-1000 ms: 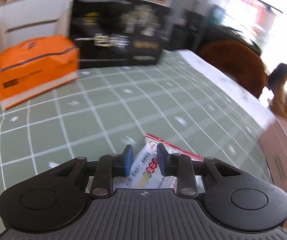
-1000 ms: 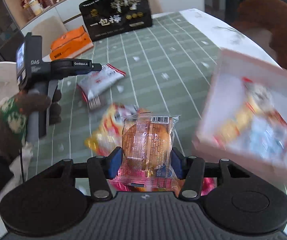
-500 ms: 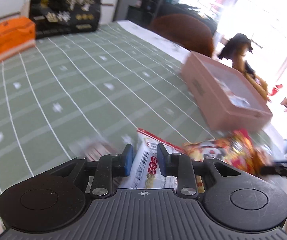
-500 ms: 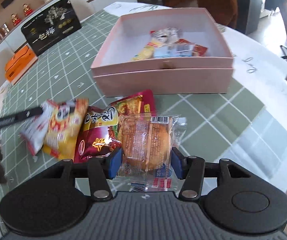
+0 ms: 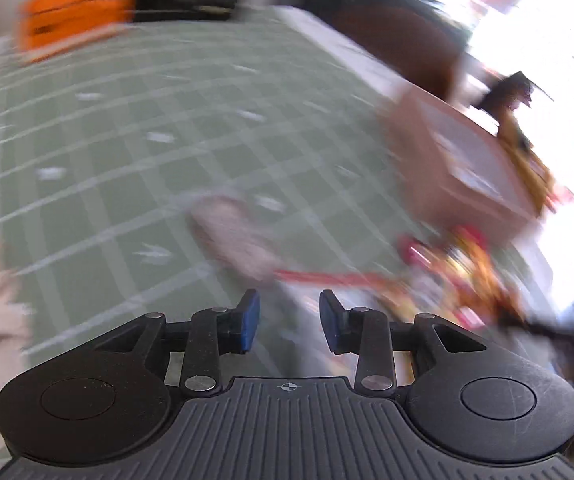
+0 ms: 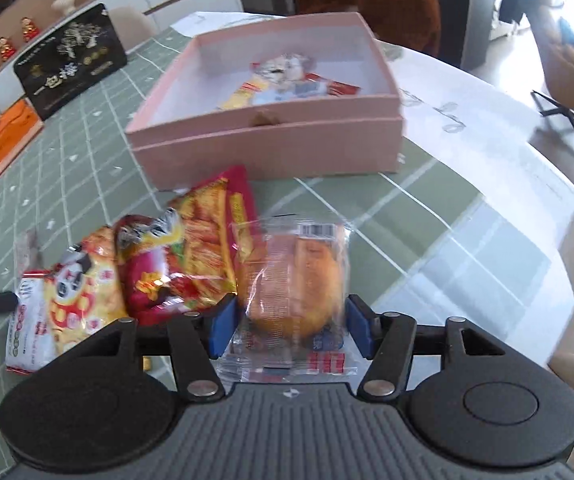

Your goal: Organize snacks

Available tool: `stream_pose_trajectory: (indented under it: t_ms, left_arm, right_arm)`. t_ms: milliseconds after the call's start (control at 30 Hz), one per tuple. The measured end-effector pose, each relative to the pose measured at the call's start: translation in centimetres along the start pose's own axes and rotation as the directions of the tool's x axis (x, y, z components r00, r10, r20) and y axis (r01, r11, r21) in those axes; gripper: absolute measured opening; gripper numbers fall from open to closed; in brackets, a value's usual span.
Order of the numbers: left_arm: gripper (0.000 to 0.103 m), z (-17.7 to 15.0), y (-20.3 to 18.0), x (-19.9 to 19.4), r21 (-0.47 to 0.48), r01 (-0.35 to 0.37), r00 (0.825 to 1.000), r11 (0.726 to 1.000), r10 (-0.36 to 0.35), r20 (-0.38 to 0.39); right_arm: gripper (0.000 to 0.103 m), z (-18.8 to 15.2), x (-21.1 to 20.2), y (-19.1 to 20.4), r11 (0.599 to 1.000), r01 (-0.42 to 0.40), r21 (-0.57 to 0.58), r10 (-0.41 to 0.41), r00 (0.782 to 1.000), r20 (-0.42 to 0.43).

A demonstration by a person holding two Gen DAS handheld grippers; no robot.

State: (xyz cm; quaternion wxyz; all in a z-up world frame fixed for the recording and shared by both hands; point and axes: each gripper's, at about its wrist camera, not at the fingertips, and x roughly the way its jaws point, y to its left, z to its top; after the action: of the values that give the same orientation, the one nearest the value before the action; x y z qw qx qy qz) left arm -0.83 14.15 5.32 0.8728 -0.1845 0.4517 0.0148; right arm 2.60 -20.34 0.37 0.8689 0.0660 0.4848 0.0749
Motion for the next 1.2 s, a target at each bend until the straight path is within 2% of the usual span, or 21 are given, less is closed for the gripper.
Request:
stream_pose_trajectory:
  t_ms: [33, 100, 167, 300, 400, 500, 600, 700, 800, 933, 1033, 1100, 1200]
  left_arm:
    - [0.037, 0.4, 0.6, 0.1, -0.046, -0.031, 0.999, 0.998, 0.032, 0.019]
    - [0.037, 1.1, 1.7, 0.8, -0.122, -0.045, 0.998, 0.992, 0.048, 0.026]
    - [0.037, 1.8, 1.9, 1.8, -0.145, -0.051, 0.998, 0.988, 0.054, 0.021]
    - [0.037, 3.2, 0.4, 4.0, -0.083, -0.085, 0.995, 0.993, 0.089, 0.046]
    - [0.040, 3.9, -1.7, 5.4, 0.033, -0.099, 0.993, 0.995, 0.097, 0.064]
    - [0.048, 3.7, -3.7, 6.5, 0.175, -0.118, 0.991, 0.977, 0.106, 0.076]
    - [0.047, 2.9, -4.8, 6.7, 0.281, -0.133, 0.990, 0.950, 0.113, 0.085]
    - [0.044, 1.7, -4.5, 5.9, 0.306, -0.076, 0.996, 0.949, 0.058, 0.069]
    - [0.042, 0.3, -4.0, 4.3, 0.332, -0.056, 0.998, 0.941, 0.048, 0.034]
    - [0.043, -1.8, -3.4, 2.4, 0.364, -0.067, 0.997, 0.929, 0.072, 0.000]
    - [0.043, -2.5, -3.0, 1.5, 0.357, -0.080, 0.995, 0.931, 0.094, -0.021]
    - [0.043, -2.6, -2.9, 1.1, 0.354, -0.083, 0.993, 0.932, 0.106, -0.048]
    - [0.043, -2.8, -2.4, 0.4, 0.328, -0.072, 0.992, 0.942, 0.102, -0.075]
  right_arm:
    - [0.060, -0.2, -0.1, -0.2, 1.000, 0.006, -0.001, -0.006, 1.000, 0.001]
    - [0.060, -0.6, -0.4, -0.4, 1.000, 0.010, -0.007, -0.010, 1.000, 0.002]
    - [0.061, -0.9, -0.6, -0.4, 1.000, 0.010, -0.007, -0.010, 1.000, 0.003]
    - [0.066, -1.4, -0.8, 0.1, 1.000, 0.003, -0.005, -0.003, 1.000, 0.002]
    - [0.070, -1.7, -0.8, 0.7, 1.000, 0.013, -0.021, -0.013, 1.000, 0.003]
    - [0.070, -1.9, -0.6, 1.3, 0.998, 0.035, -0.048, -0.035, 0.999, 0.008]
    - [0.070, -2.0, -0.6, 1.5, 0.997, 0.048, -0.060, -0.047, 0.999, 0.012]
    - [0.070, -2.0, -0.7, 1.4, 0.997, 0.047, -0.059, -0.046, 0.999, 0.013]
    - [0.070, -2.1, -1.2, 1.2, 0.996, 0.054, -0.074, -0.052, 0.998, 0.029]
    - [0.070, -2.0, -2.1, 1.2, 0.991, 0.067, -0.113, -0.060, 0.996, 0.069]
    - [0.070, -1.6, -2.4, 1.4, 0.991, 0.072, -0.116, -0.063, 0.995, 0.080]
    - [0.070, -1.4, -2.8, 1.7, 0.992, 0.058, -0.114, -0.047, 0.994, 0.094]
    - [0.070, -1.4, -4.0, 3.3, 0.987, -0.011, -0.160, 0.030, 0.993, 0.115]
